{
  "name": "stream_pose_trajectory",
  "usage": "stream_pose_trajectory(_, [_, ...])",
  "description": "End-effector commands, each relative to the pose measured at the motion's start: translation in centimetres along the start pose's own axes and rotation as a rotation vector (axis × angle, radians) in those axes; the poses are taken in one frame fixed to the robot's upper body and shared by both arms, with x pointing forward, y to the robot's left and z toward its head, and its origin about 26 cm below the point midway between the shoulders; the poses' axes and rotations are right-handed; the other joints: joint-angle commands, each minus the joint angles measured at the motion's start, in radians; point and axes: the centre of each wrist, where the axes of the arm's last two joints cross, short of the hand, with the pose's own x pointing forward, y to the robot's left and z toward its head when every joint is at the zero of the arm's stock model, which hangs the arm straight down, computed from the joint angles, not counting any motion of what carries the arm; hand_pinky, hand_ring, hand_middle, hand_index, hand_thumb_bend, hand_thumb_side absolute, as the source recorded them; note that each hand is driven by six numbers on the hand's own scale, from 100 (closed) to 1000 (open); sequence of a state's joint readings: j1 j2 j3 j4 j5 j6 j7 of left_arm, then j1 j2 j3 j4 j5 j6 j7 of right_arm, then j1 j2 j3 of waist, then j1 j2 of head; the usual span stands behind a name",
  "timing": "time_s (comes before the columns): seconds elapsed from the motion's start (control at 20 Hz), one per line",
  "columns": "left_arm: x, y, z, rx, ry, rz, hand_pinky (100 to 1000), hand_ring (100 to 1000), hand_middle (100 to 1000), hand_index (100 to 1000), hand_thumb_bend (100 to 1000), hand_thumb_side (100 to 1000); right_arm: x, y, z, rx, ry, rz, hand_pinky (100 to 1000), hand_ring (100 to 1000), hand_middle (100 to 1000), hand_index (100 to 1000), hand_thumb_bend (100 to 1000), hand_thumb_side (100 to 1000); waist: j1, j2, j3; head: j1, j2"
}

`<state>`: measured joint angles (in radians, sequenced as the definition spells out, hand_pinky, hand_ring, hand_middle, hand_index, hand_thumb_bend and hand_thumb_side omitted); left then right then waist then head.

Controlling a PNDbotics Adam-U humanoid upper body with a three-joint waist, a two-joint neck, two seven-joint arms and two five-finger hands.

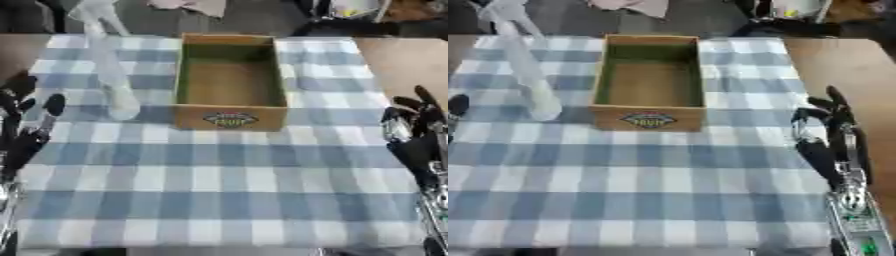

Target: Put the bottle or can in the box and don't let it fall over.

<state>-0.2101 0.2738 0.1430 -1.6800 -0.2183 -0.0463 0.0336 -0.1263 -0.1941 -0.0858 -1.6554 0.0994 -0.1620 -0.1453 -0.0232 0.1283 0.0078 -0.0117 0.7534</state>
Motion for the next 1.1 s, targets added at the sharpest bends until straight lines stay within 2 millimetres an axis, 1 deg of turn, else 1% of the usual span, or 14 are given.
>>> stream_pose_trajectory(0.05, [0.5,1.0,-1.2,-0.005,-0.024,-0.036,924,935,856,954,564,644,0.4,-0.4,-0.4,0.001,-0.020,0.006,982,776,786,1000,133,342,0.002,-0.021,-0.001,0.000,-0.008])
stream_pose_trajectory(0.25, [0.1,1.0,-2.5,-0.025,-0.005,-0.059,920,930,853,950,562,628,0.4,-0.4,-0.4,0.004,-0.019,0.005,982,776,786,1000,134,342,0.003,-0.023,-0.005,0.001,-0.007])
stream_pose_trajectory(0.45, [-0.6,0.5,-4.2,-0.032,0.034,-0.063,918,927,849,947,559,606,0.4,-0.3,-0.3,0.009,-0.017,0.004,982,776,786,1000,134,341,0.002,-0.026,-0.010,0.003,-0.007])
stream_pose_trajectory(0.55, [-0.9,0.1,-5.1,-0.038,0.043,-0.056,918,927,849,947,559,604,0.4,-0.3,-0.3,0.011,-0.017,0.003,982,776,786,1000,135,341,0.001,-0.027,-0.014,0.004,-0.007])
stream_pose_trajectory(0.75, [-1.3,-1.2,-6.8,-0.086,0.035,-0.044,920,930,852,949,588,620,0.3,-0.2,-0.2,0.015,-0.013,0.001,982,776,786,1000,134,342,-0.002,-0.028,-0.021,0.008,-0.005])
stream_pose_trajectory(0.95, [-1.7,-2.3,-7.9,-0.121,0.042,-0.040,919,928,850,947,595,614,0.3,-0.1,-0.2,0.019,-0.013,-0.002,982,776,786,1000,142,339,-0.006,-0.029,-0.025,0.009,-0.005])
stream_pose_trajectory(1.1, [-1.9,-2.8,-8.7,-0.132,0.056,-0.055,917,927,846,943,599,609,0.3,-0.1,-0.2,0.023,-0.011,-0.003,982,776,785,1000,127,344,-0.008,-0.030,-0.029,0.012,-0.003])
